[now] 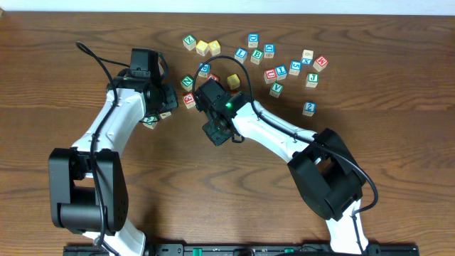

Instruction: Spell out CORL

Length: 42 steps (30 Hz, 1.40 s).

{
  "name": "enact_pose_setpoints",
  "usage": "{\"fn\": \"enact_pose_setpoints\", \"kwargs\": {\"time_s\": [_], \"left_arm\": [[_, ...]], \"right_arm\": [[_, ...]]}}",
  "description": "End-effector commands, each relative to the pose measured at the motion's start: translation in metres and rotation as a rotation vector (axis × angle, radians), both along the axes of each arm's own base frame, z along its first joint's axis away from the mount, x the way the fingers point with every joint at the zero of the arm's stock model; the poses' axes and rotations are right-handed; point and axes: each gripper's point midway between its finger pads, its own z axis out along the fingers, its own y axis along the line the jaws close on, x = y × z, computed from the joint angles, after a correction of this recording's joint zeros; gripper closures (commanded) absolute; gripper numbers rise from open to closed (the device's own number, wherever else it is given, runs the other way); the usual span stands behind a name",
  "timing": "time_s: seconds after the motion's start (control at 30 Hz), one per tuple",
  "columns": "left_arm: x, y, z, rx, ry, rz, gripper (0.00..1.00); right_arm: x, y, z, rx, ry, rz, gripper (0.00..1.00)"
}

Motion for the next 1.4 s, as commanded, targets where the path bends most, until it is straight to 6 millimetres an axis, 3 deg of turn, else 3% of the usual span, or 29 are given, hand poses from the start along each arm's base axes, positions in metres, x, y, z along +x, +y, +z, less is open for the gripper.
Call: {"fn": "enact_pose_setpoints", "kwargs": {"time_s": [0.0,0.17,0.33,0.5,0.7,0.87,1.37], "left_arm": [[0.005,0.001,0.002,0.011,-0.012,-0.013,0.92],[0.006,0.001,0.002,0.011,-0.013,-0.013,0.92],[0.01,0.006,0.004,0.025,-0.029,-0.004,0.93],[0.011,0.016,0.004,0.056,-0.034,0.02,0.92],[0.011,0.017,0.004,0.059,-0.034,0.022,0.92],[0.011,0.017,0.004,0.059,-0.033,0.022,0.92],[0.009,0.017,0.003,0.06,-0.025,0.022,0.92]], "right_arm": [[0.002,0.0,0.002,0.014,0.014,-0.019,0.86],[0.005,0.009,0.034,0.082,-0.024,-0.011,0.84],[0.027,0.024,0.059,0.196,-0.106,-0.094,0.81],[0.046,0.028,0.052,0.205,-0.17,-0.166,0.83],[0.052,0.032,0.035,0.201,-0.176,-0.211,0.88],[0.051,0.031,0.021,0.181,-0.157,-0.211,0.88],[0.034,0.015,0.009,0.099,-0.095,-0.241,0.89]]}}
